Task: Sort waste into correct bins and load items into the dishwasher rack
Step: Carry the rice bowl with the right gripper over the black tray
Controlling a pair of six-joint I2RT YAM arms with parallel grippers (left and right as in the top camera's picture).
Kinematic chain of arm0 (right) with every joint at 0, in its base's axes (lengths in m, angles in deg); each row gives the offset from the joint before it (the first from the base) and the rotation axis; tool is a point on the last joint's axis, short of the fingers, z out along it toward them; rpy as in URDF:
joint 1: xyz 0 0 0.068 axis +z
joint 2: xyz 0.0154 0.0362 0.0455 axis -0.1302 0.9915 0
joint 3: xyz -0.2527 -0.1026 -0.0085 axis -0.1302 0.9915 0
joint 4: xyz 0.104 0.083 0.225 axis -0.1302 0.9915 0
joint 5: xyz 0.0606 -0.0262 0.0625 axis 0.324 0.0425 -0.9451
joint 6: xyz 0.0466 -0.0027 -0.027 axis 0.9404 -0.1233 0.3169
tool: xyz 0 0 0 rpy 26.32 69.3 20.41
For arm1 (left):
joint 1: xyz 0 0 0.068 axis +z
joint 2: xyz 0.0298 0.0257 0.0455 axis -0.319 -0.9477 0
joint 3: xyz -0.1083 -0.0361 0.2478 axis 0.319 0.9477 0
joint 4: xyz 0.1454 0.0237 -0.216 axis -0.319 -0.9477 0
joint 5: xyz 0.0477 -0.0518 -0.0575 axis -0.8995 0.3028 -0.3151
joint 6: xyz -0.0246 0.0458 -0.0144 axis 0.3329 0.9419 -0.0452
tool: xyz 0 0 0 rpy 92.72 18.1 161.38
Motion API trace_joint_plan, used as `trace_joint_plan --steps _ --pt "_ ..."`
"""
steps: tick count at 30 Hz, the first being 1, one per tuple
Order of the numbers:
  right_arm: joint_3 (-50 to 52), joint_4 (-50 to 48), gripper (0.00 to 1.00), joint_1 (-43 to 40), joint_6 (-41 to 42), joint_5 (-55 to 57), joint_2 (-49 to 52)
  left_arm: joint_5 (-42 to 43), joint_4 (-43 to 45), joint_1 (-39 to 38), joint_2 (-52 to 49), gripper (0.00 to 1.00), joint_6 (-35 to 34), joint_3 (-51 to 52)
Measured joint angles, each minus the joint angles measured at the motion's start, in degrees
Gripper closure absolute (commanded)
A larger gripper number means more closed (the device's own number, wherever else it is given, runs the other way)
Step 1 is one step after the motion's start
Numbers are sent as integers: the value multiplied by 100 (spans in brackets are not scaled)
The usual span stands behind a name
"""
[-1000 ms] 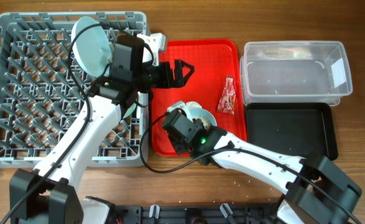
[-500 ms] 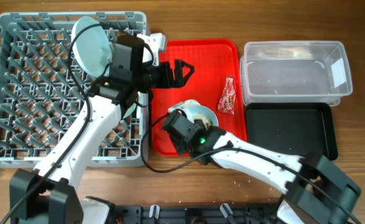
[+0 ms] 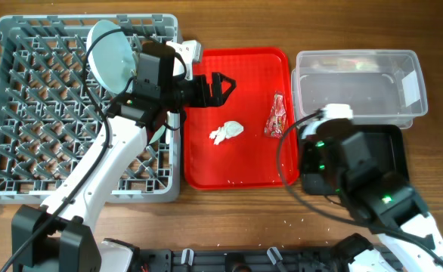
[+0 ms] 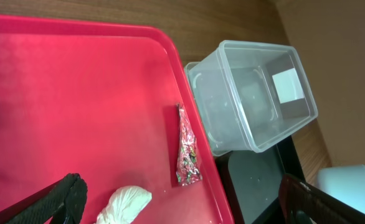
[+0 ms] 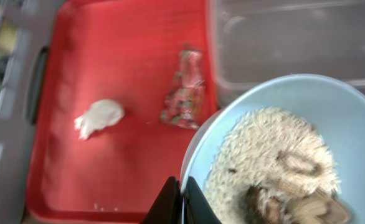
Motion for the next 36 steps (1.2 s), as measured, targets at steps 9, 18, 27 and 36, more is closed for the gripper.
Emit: trace_joint_plan --steps 9,18,27,36 --pt "210 184 96 -3171 -184 -2124 236 0 0 0 0 0 2 0" --pt "238 0 96 -5292 -1633 -4944 1325 0 0 0 0 0 0 0" --pt "332 153 96 -5685 -2286 -6223 2157 0 0 0 0 0 2 0" --pt "345 680 96 -6502 -2800 -6736 2157 0 0 0 0 0 2 0"
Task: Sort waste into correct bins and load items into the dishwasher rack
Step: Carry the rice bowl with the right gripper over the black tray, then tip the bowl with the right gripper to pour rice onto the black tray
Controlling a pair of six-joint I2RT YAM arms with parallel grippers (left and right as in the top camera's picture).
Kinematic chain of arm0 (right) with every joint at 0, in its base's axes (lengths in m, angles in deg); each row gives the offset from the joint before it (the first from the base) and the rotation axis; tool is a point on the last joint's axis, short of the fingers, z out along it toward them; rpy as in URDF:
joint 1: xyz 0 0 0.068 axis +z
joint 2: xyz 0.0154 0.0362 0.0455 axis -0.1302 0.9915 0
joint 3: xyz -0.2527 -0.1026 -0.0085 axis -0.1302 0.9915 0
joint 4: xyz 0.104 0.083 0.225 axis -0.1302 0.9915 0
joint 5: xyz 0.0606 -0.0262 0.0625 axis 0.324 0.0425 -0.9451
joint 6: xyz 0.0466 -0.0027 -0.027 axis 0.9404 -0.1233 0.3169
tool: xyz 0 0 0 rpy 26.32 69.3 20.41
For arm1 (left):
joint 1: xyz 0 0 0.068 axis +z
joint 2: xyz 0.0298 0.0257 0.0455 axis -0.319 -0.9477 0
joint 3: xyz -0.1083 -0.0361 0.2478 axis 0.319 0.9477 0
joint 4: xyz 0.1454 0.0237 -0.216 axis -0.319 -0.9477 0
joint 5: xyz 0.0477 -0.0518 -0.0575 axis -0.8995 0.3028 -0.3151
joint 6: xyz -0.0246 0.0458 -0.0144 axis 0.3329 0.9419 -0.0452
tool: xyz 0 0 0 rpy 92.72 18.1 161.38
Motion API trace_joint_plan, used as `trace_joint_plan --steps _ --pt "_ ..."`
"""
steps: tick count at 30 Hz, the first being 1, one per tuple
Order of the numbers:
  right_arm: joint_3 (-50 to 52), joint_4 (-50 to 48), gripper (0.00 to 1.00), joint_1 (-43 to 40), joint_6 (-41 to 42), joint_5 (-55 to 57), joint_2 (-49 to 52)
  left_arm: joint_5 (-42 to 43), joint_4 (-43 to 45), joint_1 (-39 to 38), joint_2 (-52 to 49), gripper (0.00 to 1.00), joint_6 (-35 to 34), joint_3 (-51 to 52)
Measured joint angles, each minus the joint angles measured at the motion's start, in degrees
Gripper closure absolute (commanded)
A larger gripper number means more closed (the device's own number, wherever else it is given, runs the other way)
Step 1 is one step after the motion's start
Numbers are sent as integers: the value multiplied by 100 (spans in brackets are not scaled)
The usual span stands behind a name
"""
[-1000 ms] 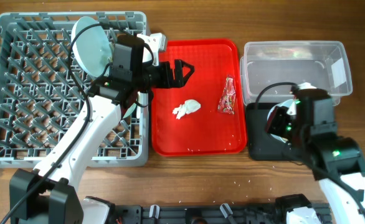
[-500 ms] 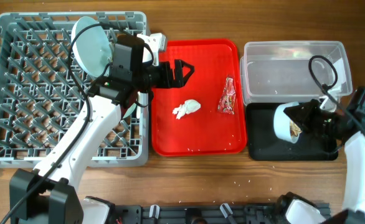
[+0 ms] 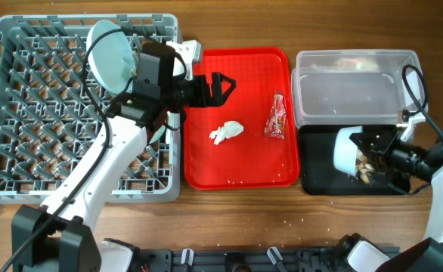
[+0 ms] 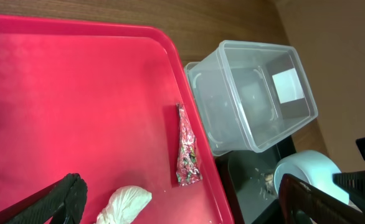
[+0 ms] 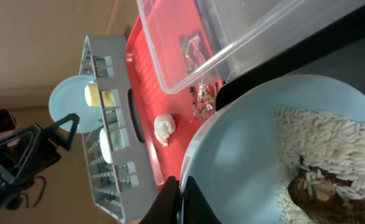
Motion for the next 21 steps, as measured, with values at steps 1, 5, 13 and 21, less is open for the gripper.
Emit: trace_joint_plan --steps 1,5,13,21 --pt "-2 103 96 -48 -72 -22 0 0 0 0 0 0 0 0" --pt "9 33 96 -83 -212 -474 4 0 2 0 0 0 -2 0" --pt "9 236 95 -81 -332 -1252 4 0 2 0 0 0 0 0" --pt "28 398 96 -81 -175 -1368 7 0 4 0 0 0 0 0"
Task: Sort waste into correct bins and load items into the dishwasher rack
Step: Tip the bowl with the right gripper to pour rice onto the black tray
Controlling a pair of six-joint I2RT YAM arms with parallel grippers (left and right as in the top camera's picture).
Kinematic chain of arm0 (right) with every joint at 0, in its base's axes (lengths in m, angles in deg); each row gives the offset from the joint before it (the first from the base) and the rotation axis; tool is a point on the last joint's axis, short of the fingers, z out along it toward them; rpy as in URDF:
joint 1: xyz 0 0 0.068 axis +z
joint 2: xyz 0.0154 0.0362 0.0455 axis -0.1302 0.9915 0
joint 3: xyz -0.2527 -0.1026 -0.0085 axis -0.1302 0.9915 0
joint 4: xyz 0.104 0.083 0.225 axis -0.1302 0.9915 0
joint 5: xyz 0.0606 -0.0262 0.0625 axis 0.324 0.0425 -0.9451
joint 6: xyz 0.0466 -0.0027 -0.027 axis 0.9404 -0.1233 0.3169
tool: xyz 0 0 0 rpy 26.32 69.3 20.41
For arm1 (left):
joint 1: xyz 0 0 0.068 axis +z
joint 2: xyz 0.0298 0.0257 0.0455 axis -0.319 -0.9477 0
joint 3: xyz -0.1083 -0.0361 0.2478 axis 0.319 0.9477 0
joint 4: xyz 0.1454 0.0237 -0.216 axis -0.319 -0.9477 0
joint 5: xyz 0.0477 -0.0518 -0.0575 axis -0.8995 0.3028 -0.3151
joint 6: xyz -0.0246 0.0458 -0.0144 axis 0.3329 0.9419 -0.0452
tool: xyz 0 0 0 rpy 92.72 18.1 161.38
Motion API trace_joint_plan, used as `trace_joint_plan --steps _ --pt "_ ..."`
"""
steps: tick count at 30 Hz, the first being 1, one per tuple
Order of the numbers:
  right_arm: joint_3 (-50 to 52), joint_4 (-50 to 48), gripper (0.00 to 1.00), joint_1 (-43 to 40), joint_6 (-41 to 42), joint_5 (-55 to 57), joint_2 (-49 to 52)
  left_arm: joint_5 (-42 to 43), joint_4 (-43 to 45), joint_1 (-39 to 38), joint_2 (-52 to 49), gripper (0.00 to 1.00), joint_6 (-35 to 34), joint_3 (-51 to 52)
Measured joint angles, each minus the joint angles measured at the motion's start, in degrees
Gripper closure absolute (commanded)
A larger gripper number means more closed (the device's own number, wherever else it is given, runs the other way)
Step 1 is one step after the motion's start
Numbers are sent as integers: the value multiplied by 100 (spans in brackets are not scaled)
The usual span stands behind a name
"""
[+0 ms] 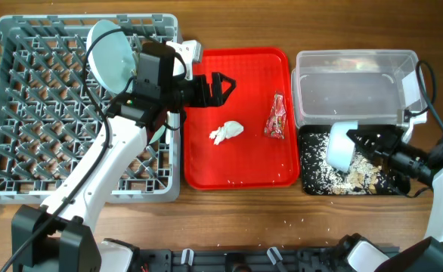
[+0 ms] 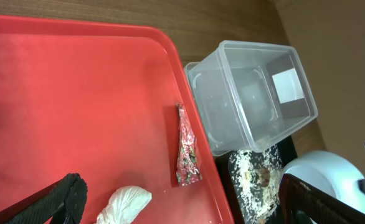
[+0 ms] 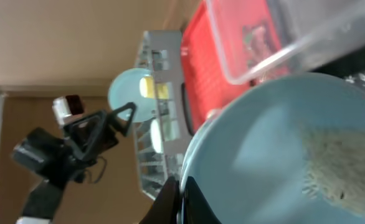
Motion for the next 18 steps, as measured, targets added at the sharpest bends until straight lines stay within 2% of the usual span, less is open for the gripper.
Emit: trace_joint_plan --steps 2,5,6,10,11,16,18 --pt "4 -334 96 0 -35 -81 9 0 0 0 0 0 0 0" --pt "7 -68 96 0 -219 -61 11 0 -4 0 0 0 0 0" --pt "2 448 96 -7 -321 -162 20 0 -4 0 0 0 0 0" --pt "11 404 96 -7 -426 -195 20 0 -4 0 2 0 0 0" --pt "20 109 96 -7 -424 -125 20 0 -4 0 2 0 0 0" --pt "11 632 96 -11 -352 -20 26 0 -2 0 4 0 0 0" --pt "11 378 96 -11 -446 9 26 0 -2 0 4 0 -2 0"
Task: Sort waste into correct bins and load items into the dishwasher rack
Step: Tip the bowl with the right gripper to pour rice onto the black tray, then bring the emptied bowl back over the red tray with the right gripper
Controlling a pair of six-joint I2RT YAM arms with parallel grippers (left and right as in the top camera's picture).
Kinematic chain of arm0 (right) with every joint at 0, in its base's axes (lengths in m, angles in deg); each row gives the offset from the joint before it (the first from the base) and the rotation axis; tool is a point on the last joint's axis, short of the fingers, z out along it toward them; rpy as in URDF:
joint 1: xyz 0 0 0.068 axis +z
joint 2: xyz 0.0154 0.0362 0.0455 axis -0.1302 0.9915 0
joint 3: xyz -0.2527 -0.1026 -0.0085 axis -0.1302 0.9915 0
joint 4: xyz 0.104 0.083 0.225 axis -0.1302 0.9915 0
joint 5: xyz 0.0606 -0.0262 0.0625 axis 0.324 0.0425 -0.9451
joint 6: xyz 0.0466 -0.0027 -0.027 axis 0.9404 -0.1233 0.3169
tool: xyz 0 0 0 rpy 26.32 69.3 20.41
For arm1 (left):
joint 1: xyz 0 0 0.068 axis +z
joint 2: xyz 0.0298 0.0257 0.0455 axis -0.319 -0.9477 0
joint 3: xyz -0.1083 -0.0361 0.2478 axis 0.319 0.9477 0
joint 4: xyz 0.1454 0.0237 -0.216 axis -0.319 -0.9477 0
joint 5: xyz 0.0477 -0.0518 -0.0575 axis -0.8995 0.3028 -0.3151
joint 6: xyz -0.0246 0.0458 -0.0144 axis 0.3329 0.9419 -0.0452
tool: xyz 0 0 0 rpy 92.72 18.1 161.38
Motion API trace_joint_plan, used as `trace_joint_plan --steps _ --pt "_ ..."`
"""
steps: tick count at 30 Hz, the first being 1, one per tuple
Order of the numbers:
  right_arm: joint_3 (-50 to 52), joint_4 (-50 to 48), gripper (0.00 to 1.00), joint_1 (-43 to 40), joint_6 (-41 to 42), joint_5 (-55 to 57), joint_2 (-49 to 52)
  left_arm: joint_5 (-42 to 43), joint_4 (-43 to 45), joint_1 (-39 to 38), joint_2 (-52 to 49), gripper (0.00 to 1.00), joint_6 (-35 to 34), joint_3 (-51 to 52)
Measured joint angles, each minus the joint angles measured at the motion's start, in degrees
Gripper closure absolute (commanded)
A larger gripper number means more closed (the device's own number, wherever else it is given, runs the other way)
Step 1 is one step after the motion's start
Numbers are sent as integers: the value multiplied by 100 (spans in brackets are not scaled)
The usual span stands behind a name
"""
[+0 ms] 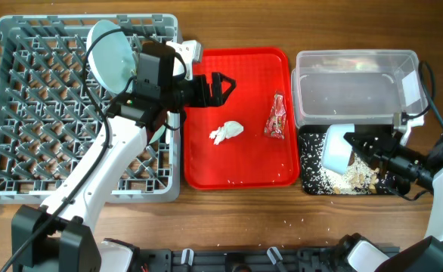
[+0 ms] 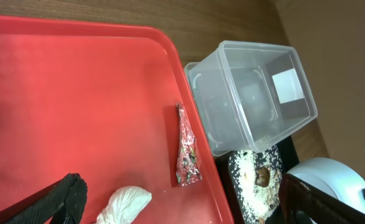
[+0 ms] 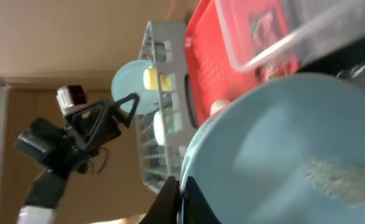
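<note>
My right gripper (image 1: 355, 143) is shut on the rim of a light blue bowl (image 1: 335, 151), held tipped on its side over the black bin (image 1: 391, 185). Rice and brown scraps (image 1: 342, 175) lie in the bin. In the right wrist view the bowl (image 3: 282, 143) fills the frame with a little rice clinging inside, and the gripper (image 3: 181, 193) pinches its edge. My left gripper (image 1: 223, 85) hangs open over the red tray (image 1: 236, 170). On the tray lie a crumpled white napkin (image 1: 227, 132) and a candy wrapper (image 1: 275, 117). The left wrist view shows the napkin (image 2: 123, 205) and the wrapper (image 2: 187, 155).
A clear plastic container (image 1: 354, 87) stands behind the black bin, at the tray's right. The grey dishwasher rack (image 1: 25, 113) fills the left side, with a pale blue dish (image 1: 109, 57) standing upright in it by my left arm.
The bowl has shifted slightly left and tipped a little further over the black bin. More rice and scraps are piled in the bin. My left arm has not moved.
At first my right gripper held the bowl upright, full of rice and scraps, beside the tray. Then the bowl lay on its side over the black bin, food still inside. Then rice was scattered in the bin, and now the bowl is nearly bare.
</note>
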Motion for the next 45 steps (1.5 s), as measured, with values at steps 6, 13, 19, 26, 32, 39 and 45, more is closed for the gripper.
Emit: trace_joint_plan --steps 6,13,19,26,32,39,45 --pt "-4 155 96 0 -251 -149 0 0 0 0 0 0 0 4" --pt "-7 787 95 0 -1598 -1228 0 0 -4 0 0 0 0 4" --pt "0 616 96 0 -1626 -1180 0 0 -2 0 0 0 2 4" --pt "0 330 96 0 -1261 -986 0 0 0 0 0 0 2 4" --pt "0 546 95 0 -1196 -892 0 0 -2 0 0 0 0 4" --pt "2 -11 95 1388 -426 807 -1141 -2 2 0 0 0 2 4" --pt "11 -1526 96 4760 2186 4041 -2428 0 2 0 0 0 2 4"
